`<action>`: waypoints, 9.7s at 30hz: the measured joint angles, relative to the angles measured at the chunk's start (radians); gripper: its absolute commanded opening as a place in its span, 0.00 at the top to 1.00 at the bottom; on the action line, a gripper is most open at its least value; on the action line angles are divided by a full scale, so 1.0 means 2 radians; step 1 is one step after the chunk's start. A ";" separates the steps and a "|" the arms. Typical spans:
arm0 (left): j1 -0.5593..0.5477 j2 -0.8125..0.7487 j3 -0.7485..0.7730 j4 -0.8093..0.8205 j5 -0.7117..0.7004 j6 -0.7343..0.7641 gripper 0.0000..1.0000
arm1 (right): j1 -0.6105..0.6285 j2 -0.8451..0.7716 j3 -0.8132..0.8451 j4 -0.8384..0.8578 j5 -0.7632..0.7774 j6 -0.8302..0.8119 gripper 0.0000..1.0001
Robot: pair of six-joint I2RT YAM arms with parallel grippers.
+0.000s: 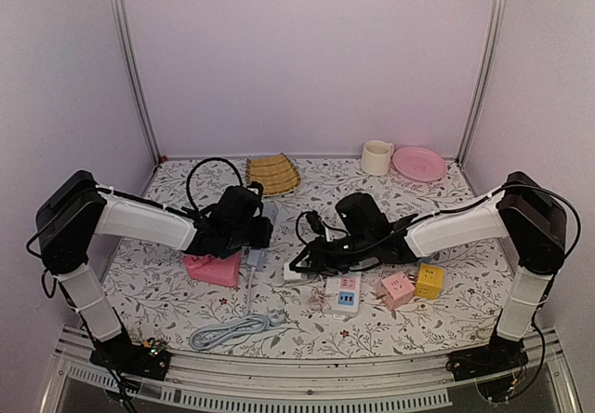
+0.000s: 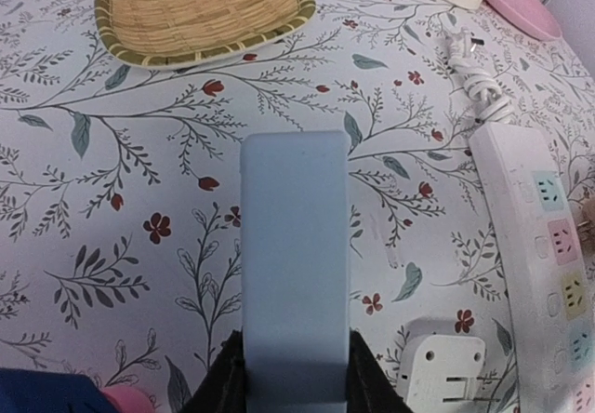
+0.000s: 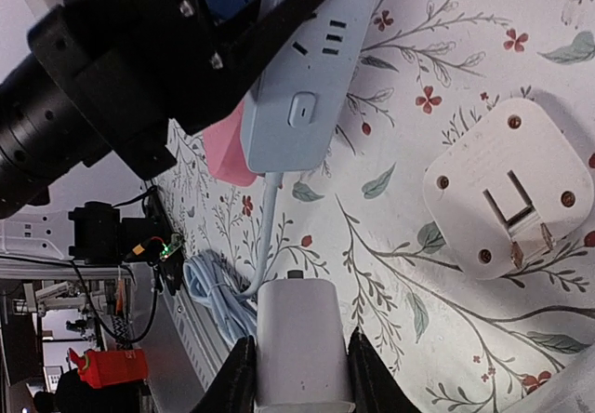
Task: Pull the plug off the socket
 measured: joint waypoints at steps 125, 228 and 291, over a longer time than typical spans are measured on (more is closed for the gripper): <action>0.097 -0.150 -0.118 -0.051 0.163 0.054 0.39 | 0.049 -0.027 0.058 -0.150 0.172 -0.089 0.09; -0.033 -0.159 -0.035 0.054 0.196 0.086 1.00 | 0.003 -0.074 0.006 0.011 0.062 -0.019 0.41; -0.149 -0.207 -0.041 0.100 0.039 0.199 1.00 | -0.027 -0.097 -0.042 -0.039 0.150 0.018 0.97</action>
